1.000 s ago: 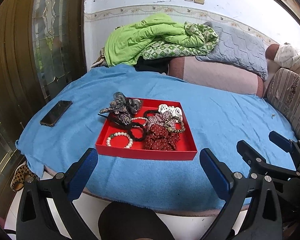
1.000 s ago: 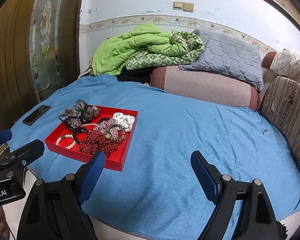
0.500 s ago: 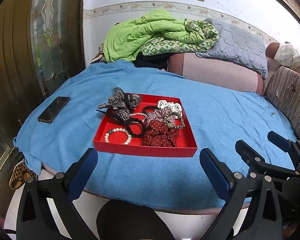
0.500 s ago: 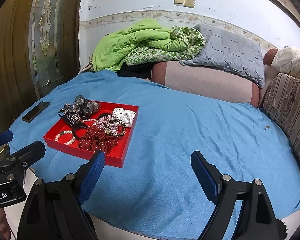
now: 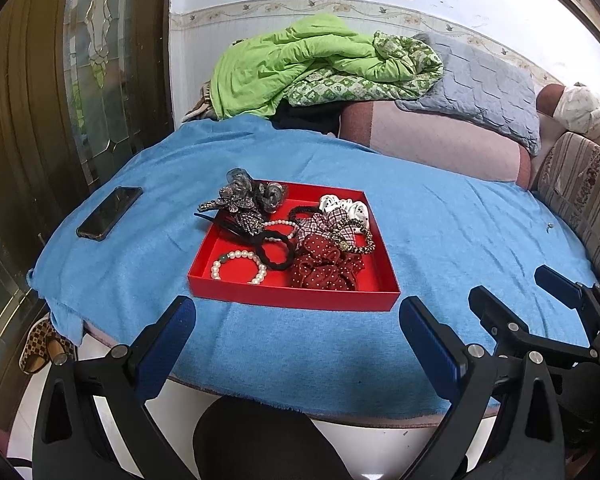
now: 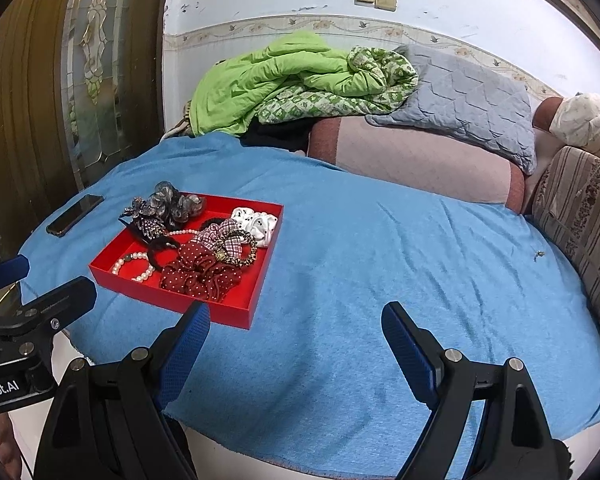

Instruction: Organize jewelry

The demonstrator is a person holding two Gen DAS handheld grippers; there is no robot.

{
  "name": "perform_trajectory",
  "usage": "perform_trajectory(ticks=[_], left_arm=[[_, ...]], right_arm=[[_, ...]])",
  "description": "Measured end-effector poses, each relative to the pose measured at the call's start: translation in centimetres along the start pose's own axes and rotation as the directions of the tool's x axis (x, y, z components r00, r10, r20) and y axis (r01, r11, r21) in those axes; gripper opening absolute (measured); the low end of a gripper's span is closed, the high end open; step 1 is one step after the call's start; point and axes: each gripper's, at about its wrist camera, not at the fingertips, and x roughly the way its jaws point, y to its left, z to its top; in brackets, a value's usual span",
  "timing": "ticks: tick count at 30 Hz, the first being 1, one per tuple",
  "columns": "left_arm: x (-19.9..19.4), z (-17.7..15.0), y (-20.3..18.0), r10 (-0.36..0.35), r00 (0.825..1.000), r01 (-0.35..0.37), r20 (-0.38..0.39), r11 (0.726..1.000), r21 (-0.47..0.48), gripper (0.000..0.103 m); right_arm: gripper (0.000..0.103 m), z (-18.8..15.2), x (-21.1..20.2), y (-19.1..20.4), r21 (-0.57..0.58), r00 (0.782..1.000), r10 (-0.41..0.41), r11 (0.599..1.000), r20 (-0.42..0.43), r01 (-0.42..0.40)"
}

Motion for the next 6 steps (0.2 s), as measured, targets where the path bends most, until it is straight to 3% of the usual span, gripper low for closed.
perform_trajectory(ticks=[6], left_arm=[[0.24, 0.02, -0.32, 0.045, 0.999, -0.045, -0.006, 0.999, 0.019, 0.101]], right_arm=[[0.091, -0.06, 0.41, 0.14, -0.001, 1.000, 0.008, 1.000, -0.014, -0.008]])
